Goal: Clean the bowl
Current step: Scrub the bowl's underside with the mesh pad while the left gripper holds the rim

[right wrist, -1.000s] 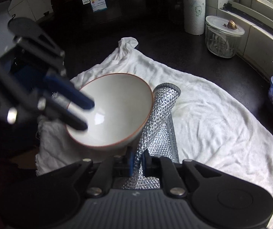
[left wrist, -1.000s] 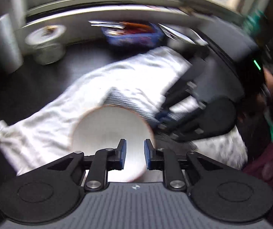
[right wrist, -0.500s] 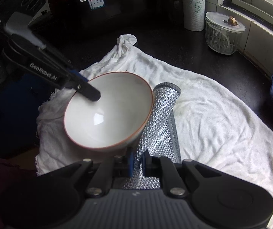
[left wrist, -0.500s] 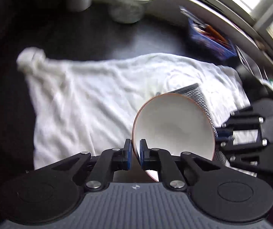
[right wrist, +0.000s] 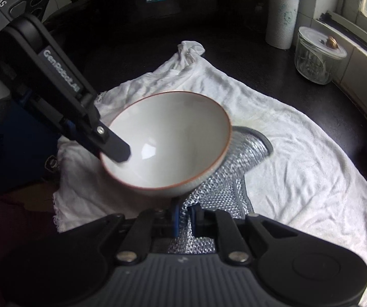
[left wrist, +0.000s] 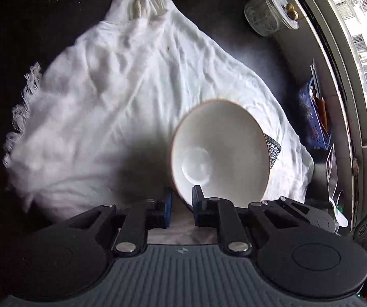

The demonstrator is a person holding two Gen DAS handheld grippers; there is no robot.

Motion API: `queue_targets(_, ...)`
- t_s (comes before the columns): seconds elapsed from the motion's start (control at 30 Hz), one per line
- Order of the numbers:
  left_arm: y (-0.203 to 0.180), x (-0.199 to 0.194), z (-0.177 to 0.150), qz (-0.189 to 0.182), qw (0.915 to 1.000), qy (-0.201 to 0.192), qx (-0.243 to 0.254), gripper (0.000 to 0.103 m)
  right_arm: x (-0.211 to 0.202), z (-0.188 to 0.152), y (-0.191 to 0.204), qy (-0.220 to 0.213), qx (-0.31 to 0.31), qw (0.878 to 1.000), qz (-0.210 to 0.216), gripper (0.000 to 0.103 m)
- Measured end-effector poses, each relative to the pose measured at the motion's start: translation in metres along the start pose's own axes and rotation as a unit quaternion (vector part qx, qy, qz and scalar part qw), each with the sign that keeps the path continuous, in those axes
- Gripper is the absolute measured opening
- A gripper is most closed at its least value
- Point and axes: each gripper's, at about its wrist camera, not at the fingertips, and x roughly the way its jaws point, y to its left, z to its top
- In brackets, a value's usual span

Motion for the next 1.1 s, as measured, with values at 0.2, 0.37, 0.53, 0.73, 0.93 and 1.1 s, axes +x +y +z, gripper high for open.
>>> queue_targets(0.2, -0.016, -0.005, 0.009, 0.021, 0.9947, 0.000, 0.101, 0.019, -0.005, -0.003, -0.011, 0.001, 0.000, 1.000, -0.012, 0.015)
queue_targets(0.37, -0.020, 0.000, 0.036, 0.037, 0.9840, -0.010, 0.174, 0.020, -0.014, 0.003, -0.025, -0.006, -0.019, 0.999, -0.032, 0.015)
queue_targets(0.53, -0.022, 0.007, 0.051, 0.013, 0.9793, -0.010, 0.202, 0.016, -0.011, 0.009, -0.020, 0.004, -0.060, 0.997, -0.047, 0.015)
queue_targets(0.73, -0.012, 0.003, 0.033, 0.008, 0.9901, -0.016, 0.139, 0.016, 0.000, 0.003, 0.003, 0.028, -0.106, 0.993, -0.049, 0.015)
queue_targets(0.93, -0.006, 0.003, 0.011, 0.003, 0.9950, -0.022, 0.097, 0.016, 0.002, 0.000, 0.014, 0.027, -0.100, 0.993, -0.052, 0.016)
queue_targets(1.1, -0.002, 0.003, 0.002, 0.002, 0.9974, -0.016, 0.070, 0.016, 0.002, 0.001, 0.021, 0.028, -0.115, 0.992, -0.049, 0.016)
